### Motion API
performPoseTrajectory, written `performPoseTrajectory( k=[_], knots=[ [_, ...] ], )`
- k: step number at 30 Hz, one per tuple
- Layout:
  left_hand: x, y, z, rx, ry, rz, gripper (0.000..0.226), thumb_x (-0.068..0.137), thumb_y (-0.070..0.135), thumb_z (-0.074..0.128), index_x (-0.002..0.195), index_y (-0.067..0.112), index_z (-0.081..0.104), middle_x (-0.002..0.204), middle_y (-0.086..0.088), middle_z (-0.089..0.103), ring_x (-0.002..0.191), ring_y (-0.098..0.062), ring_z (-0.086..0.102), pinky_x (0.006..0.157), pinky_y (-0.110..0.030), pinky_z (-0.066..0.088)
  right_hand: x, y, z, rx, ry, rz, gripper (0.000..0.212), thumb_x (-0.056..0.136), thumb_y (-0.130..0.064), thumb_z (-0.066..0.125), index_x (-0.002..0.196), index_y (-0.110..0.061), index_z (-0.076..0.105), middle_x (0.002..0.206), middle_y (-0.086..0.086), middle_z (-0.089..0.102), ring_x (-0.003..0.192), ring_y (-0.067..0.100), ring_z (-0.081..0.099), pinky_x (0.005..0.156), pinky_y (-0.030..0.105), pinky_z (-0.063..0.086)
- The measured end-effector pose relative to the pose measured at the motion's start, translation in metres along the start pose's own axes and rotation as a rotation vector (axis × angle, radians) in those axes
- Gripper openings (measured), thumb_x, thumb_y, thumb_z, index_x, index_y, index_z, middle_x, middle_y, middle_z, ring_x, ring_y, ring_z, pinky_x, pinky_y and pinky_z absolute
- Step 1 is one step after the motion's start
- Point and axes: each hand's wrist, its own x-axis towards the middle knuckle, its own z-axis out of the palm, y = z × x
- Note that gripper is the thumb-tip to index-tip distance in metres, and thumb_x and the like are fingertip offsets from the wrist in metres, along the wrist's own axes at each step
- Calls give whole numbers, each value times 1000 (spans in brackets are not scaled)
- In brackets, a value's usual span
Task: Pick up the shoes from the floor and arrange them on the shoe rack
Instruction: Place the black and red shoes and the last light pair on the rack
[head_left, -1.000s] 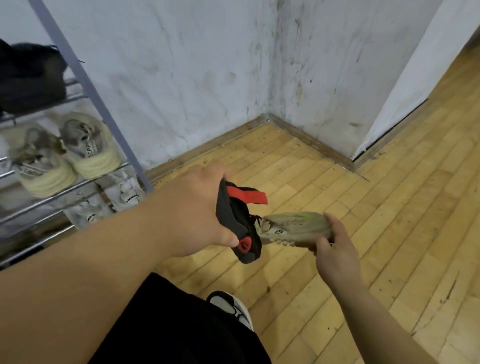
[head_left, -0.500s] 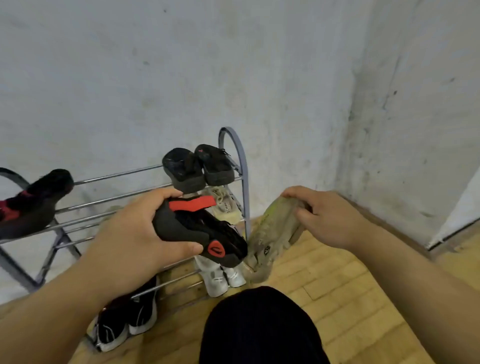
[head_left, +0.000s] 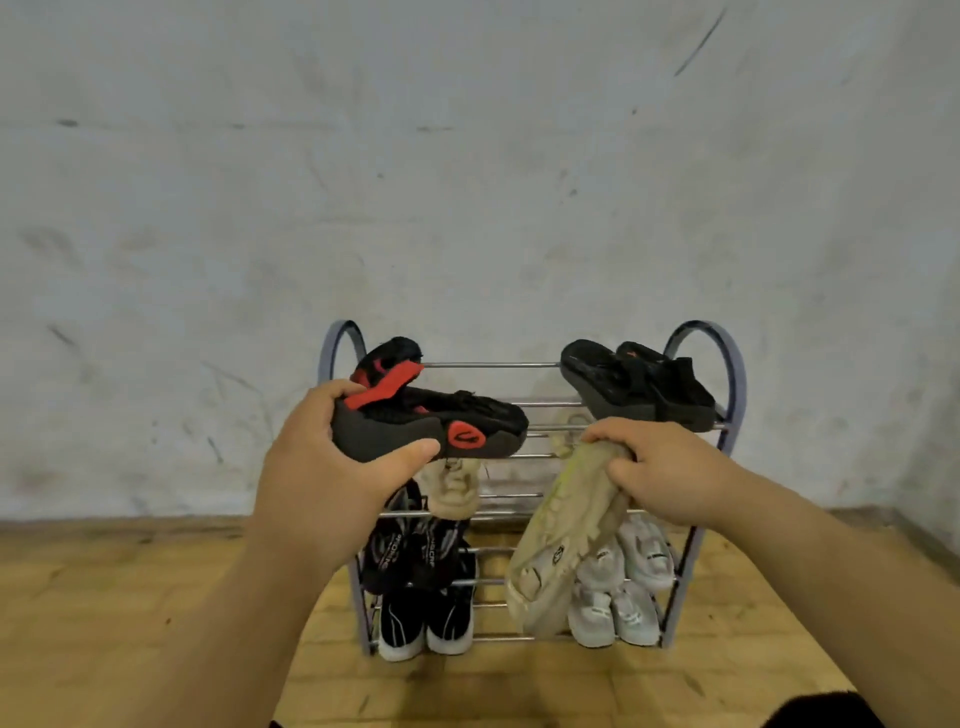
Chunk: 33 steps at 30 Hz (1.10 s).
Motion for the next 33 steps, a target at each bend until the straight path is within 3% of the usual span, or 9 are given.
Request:
performPoseTrajectory(
  k=[4,8,10,13,15,19,24,29,33],
  knots=[
    [13,-12,14,0,138,-10,60,67,54,89,112,42,53,101,17,62,86,0,63,72,-22,52,9,-12,32,35,-35,-35,45,99,-27,51,141,-43,52,131,-15,62,101,4,57,81,25,44],
    [39,-16,48,-39,185,-9,65,67,55,89,119,39,52,111,18,58,96,4,60,78,-17,51,11,-4,55,117,-77,-55,45,101,-26,51,141,-47,51,105,-21,67,82,-1,63,70,22,49],
    [57,-19,70,-36,192,12,67,68,56,88,120,37,51,116,15,58,101,-3,61,86,-25,55,20,7,61,162,-72,-55,45,101,-27,50,139,-51,50,109,-7,72,84,7,67,77,30,55],
    [91,-30,99,63,173,54,71,70,57,86,125,33,49,125,9,55,107,-13,60,94,-33,54,27,16,67,231,-105,-53,44,102,-24,48,133,-56,50,87,12,70,61,13,57,57,25,42],
    [111,-42,115,152,170,55,81,73,59,83,136,23,46,134,3,50,116,-20,58,100,-40,53,31,17,71,285,-146,-68,44,103,-24,48,129,-60,49,81,12,68,57,12,51,54,25,39],
    [122,-76,144,534,167,96,87,84,66,67,144,8,41,143,-12,49,137,-34,44,121,-60,22,50,21,78,282,-176,-80,42,105,-28,50,132,-60,46,66,3,56,51,7,45,49,21,34],
    [116,-83,148,820,-46,28,78,92,66,50,145,12,38,156,-12,36,153,-40,15,122,-65,0,67,29,92,266,-206,-53,46,105,-29,50,143,-53,45,65,1,60,51,9,52,49,24,38],
    [115,-91,136,891,-86,140,63,90,64,58,135,22,51,152,-9,42,146,-36,29,121,-65,2,75,28,97,291,-185,-15,45,103,-24,52,139,-52,49,73,-1,68,54,5,59,51,22,43],
    [117,-93,132,853,-75,170,57,88,64,63,125,21,57,135,-4,54,134,-30,44,122,-65,4,71,26,96,347,-192,14,45,102,-22,53,132,-55,50,84,6,74,63,18,67,57,31,52]
  ],
)
